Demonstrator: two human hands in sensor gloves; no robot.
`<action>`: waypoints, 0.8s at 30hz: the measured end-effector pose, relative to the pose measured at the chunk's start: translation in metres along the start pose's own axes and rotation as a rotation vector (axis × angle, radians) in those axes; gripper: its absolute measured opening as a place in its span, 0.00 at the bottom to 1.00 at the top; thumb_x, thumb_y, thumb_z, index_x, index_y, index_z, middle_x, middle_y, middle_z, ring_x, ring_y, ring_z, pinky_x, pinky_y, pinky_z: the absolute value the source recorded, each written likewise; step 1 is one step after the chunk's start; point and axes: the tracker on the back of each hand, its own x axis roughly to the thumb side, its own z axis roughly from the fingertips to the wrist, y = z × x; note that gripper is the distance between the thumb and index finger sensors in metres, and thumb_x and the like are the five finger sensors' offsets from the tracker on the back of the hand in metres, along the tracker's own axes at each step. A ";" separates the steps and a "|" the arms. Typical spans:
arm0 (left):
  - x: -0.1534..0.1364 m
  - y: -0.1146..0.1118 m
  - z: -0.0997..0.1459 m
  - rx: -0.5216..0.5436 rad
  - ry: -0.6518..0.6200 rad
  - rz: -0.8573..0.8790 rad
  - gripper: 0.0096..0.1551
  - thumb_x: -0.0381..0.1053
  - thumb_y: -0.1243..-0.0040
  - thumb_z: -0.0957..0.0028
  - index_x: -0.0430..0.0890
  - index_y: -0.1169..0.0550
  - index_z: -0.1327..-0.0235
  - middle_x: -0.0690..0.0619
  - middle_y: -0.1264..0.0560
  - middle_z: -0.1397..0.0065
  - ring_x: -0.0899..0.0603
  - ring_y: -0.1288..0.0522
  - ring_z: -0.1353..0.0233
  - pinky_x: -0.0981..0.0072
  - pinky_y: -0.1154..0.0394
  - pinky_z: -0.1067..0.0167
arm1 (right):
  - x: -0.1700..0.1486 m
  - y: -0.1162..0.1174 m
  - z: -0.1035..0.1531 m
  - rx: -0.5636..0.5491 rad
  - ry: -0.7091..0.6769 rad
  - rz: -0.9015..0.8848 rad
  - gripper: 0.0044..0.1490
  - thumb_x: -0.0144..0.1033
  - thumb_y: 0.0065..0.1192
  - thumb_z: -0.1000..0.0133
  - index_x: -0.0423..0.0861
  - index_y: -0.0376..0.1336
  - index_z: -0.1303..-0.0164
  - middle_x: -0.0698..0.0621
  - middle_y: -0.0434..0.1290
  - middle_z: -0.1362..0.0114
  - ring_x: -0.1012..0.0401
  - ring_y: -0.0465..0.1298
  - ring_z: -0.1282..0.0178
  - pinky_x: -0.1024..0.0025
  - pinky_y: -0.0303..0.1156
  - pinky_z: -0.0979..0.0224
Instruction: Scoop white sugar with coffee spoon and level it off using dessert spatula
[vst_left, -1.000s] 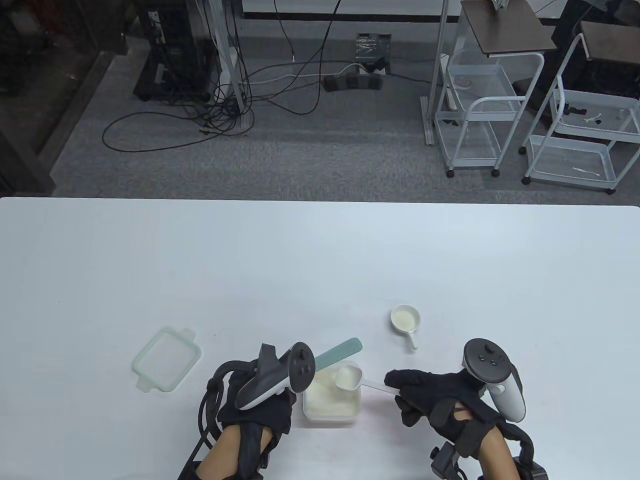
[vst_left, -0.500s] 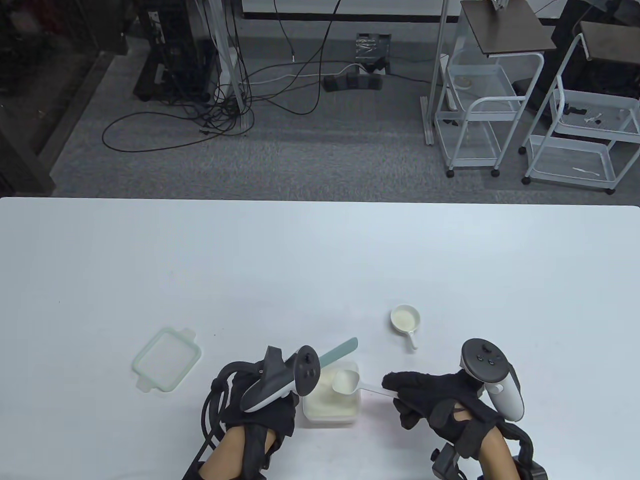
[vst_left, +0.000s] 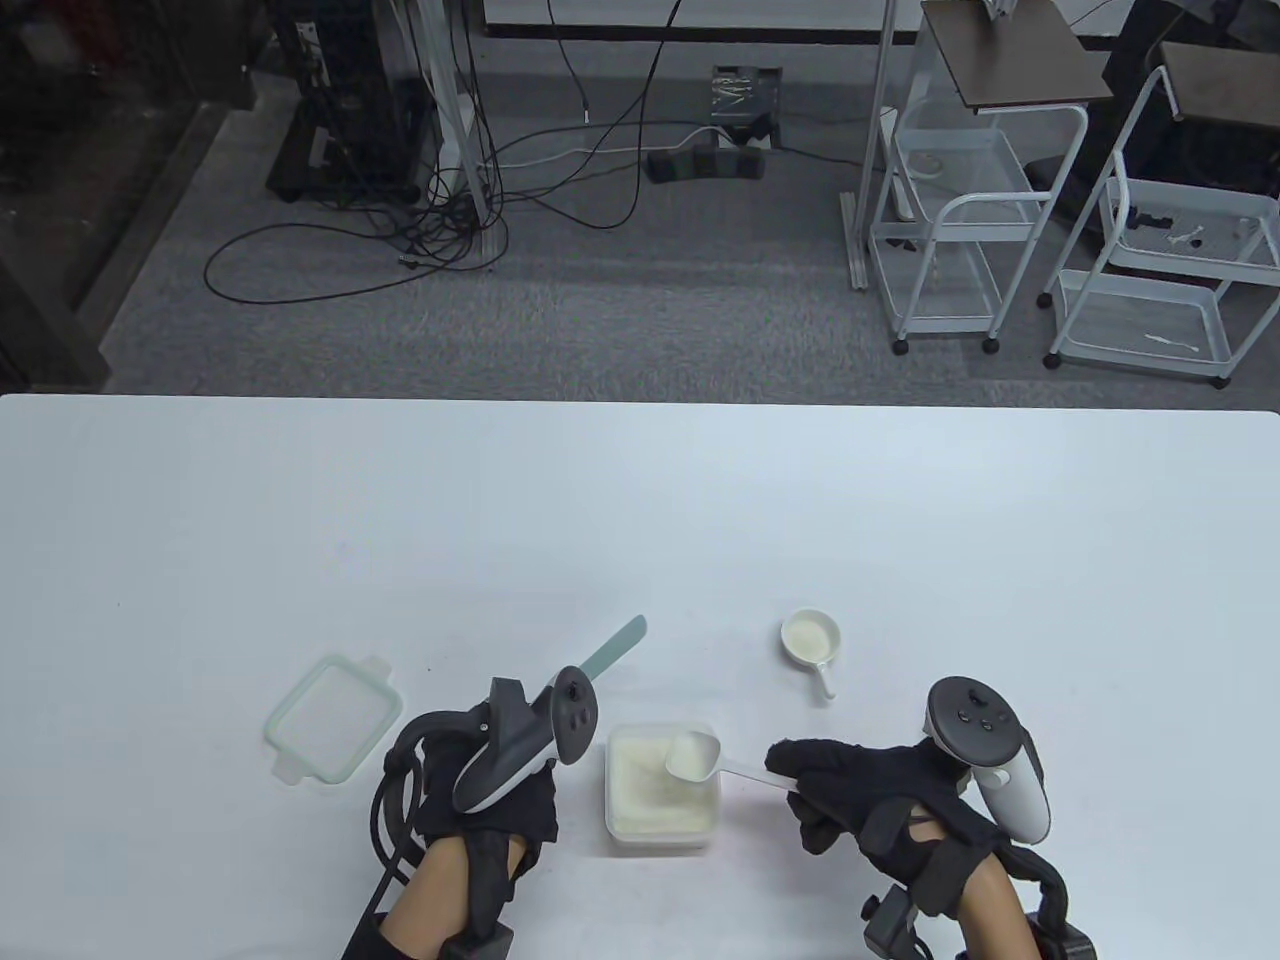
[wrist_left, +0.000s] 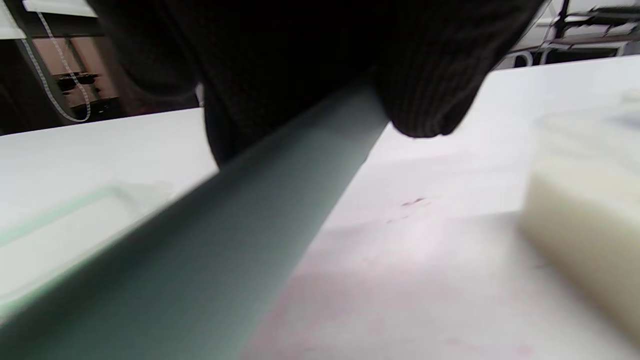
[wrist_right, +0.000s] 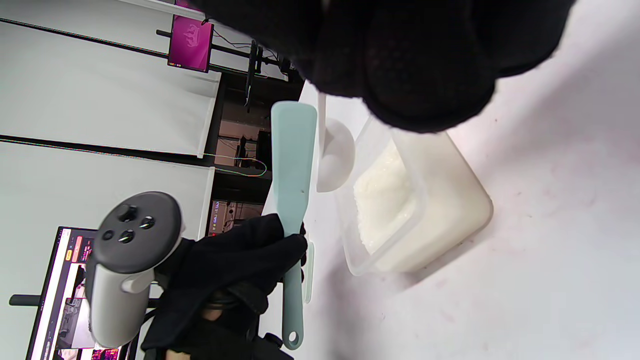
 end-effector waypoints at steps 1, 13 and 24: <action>-0.004 -0.005 -0.005 -0.016 0.017 0.003 0.32 0.60 0.29 0.53 0.46 0.13 0.38 0.53 0.09 0.48 0.50 0.08 0.56 0.49 0.21 0.37 | 0.000 0.000 0.000 0.001 0.003 0.003 0.28 0.23 0.56 0.45 0.30 0.65 0.35 0.35 0.76 0.52 0.48 0.80 0.59 0.38 0.71 0.39; -0.022 -0.038 -0.032 -0.151 0.109 -0.052 0.32 0.65 0.32 0.52 0.45 0.12 0.44 0.56 0.09 0.52 0.54 0.08 0.60 0.53 0.19 0.39 | -0.005 0.005 -0.005 0.003 0.043 0.048 0.29 0.24 0.56 0.45 0.30 0.65 0.34 0.35 0.76 0.51 0.48 0.80 0.58 0.38 0.71 0.39; -0.013 -0.041 -0.027 -0.169 0.125 -0.120 0.38 0.67 0.37 0.51 0.44 0.17 0.36 0.52 0.12 0.43 0.50 0.09 0.52 0.48 0.22 0.36 | -0.005 0.009 -0.006 0.018 0.050 0.055 0.29 0.24 0.56 0.45 0.30 0.64 0.34 0.35 0.76 0.51 0.48 0.79 0.58 0.38 0.71 0.39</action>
